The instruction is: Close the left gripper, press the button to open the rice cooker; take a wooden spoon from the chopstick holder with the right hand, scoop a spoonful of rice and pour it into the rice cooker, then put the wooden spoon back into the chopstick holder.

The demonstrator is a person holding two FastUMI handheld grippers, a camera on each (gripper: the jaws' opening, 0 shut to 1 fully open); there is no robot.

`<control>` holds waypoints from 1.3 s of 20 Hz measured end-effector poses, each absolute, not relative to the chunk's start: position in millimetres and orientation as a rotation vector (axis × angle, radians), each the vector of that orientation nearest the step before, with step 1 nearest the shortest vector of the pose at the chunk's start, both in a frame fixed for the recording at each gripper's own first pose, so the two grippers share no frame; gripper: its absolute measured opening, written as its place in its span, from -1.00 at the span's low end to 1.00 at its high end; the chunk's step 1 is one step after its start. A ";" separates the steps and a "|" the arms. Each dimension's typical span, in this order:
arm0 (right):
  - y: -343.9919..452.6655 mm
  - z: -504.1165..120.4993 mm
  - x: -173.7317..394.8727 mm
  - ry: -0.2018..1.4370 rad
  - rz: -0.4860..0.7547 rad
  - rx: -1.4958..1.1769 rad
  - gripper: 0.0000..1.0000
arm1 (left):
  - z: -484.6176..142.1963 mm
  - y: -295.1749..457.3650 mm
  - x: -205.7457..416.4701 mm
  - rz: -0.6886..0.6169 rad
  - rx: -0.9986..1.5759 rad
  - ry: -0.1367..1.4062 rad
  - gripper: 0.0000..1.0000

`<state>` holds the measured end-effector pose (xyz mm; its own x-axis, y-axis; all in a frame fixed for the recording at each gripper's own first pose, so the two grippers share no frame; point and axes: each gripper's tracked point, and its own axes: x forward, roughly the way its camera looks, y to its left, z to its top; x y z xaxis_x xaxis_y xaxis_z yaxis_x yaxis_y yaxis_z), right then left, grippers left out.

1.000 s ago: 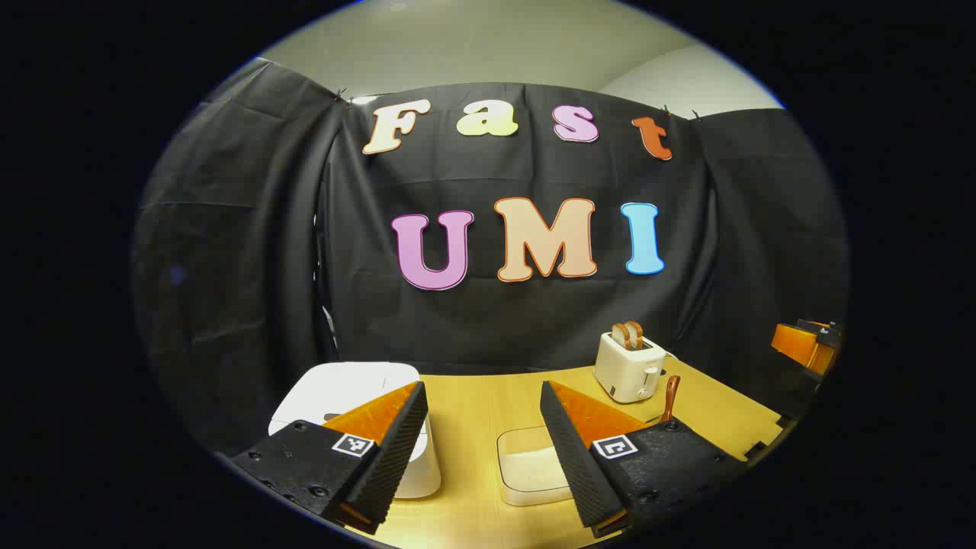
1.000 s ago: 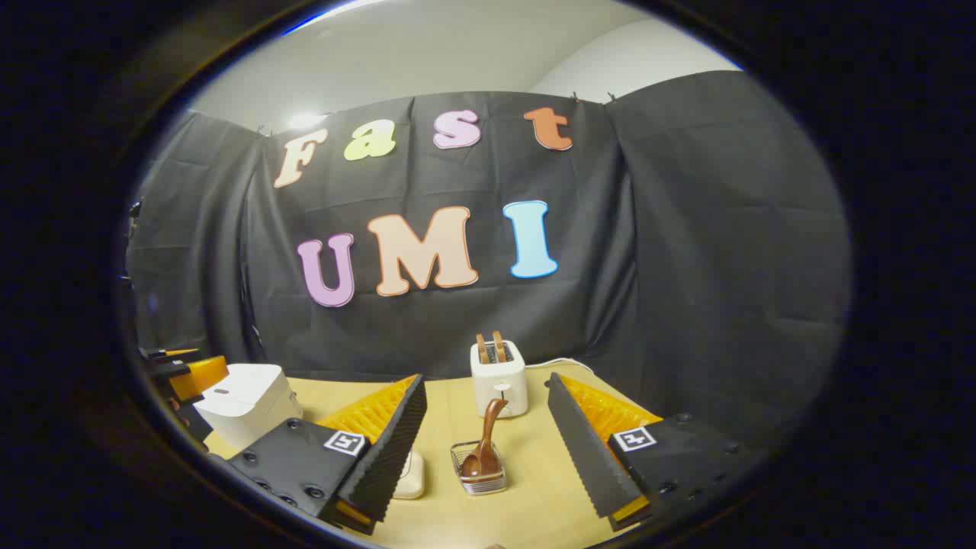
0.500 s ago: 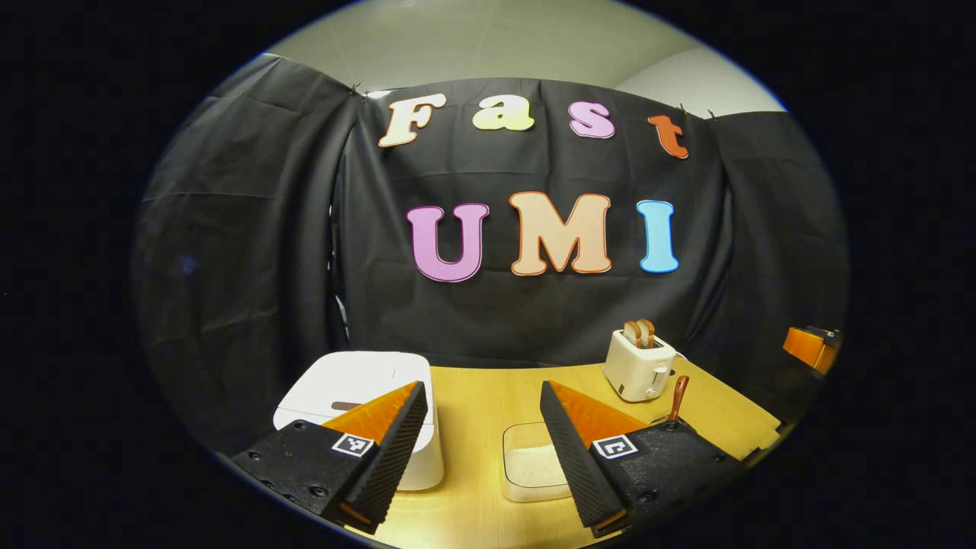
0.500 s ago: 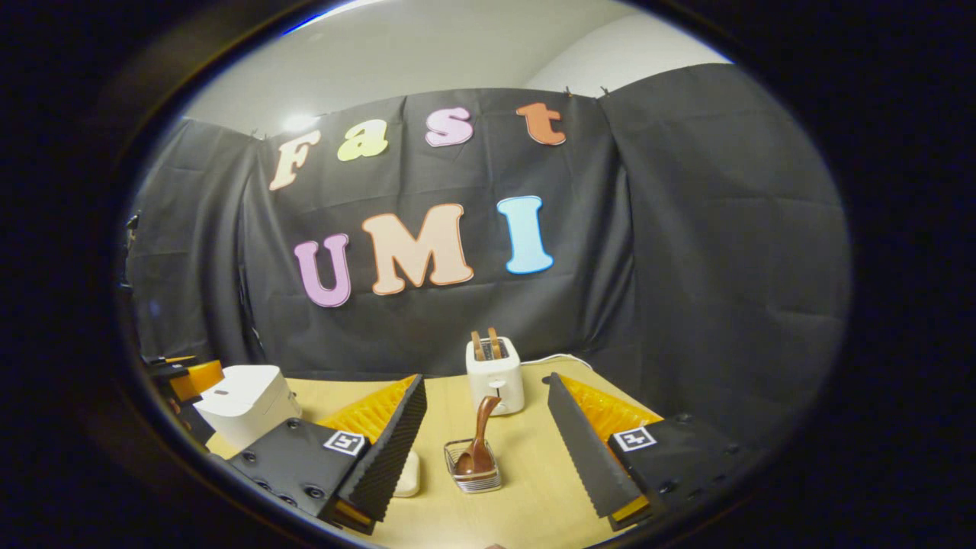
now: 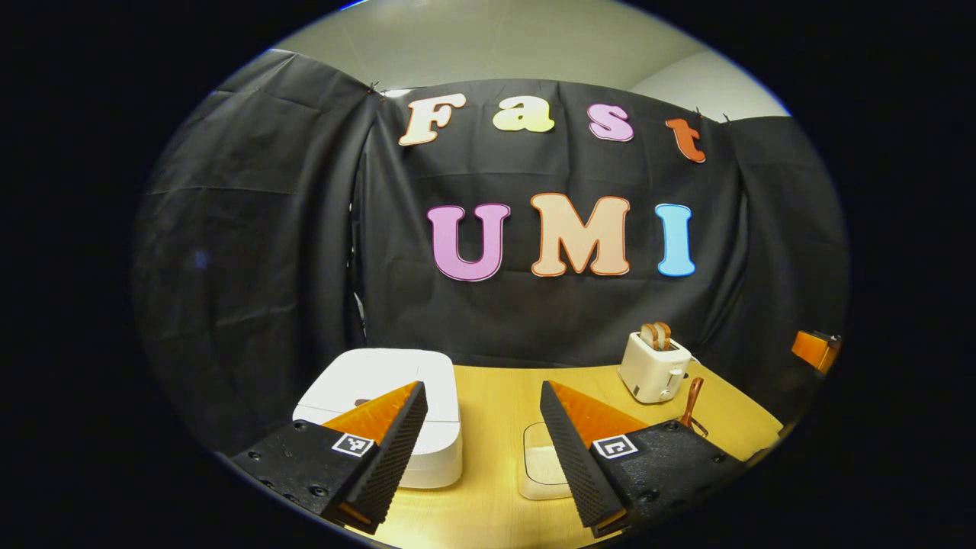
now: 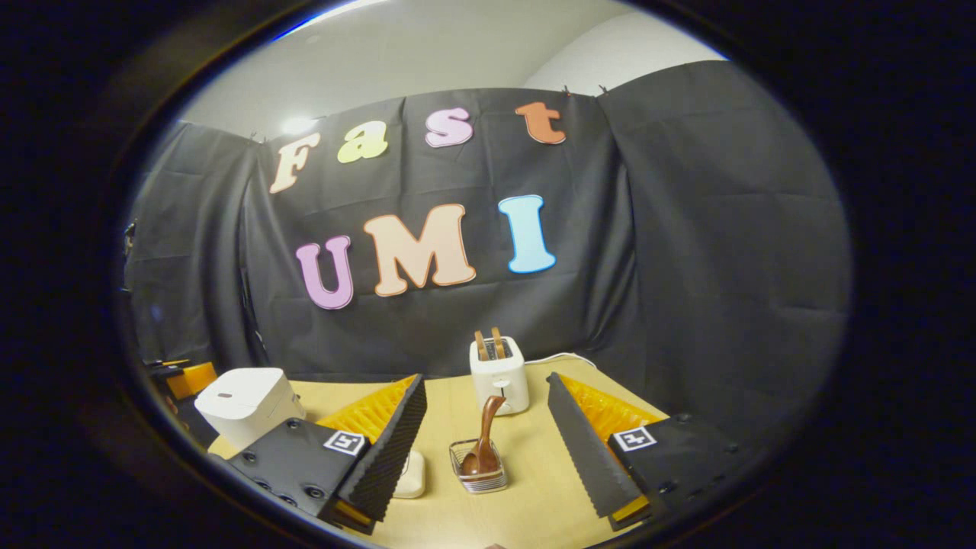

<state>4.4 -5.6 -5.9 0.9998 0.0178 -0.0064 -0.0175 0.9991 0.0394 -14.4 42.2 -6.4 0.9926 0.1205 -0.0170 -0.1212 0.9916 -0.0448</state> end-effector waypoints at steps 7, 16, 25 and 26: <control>4.1 -6.6 7.0 0.007 0.024 0.037 0.99 | -10.2 83.5 -18.9 0.182 -0.059 0.019 0.72; 11.3 -10.0 7.3 0.023 0.013 0.007 0.99 | -24.0 128.0 -10.8 0.227 -0.055 0.057 -0.82; 2.3 -11.0 -0.6 0.026 -0.042 -0.010 0.99 | -55.5 165.1 35.8 0.222 -0.091 0.125 -1.00; 2.2 -12.0 -2.0 0.028 -0.049 -0.016 0.99 | -60.6 170.9 41.8 0.226 -0.100 0.133 -1.00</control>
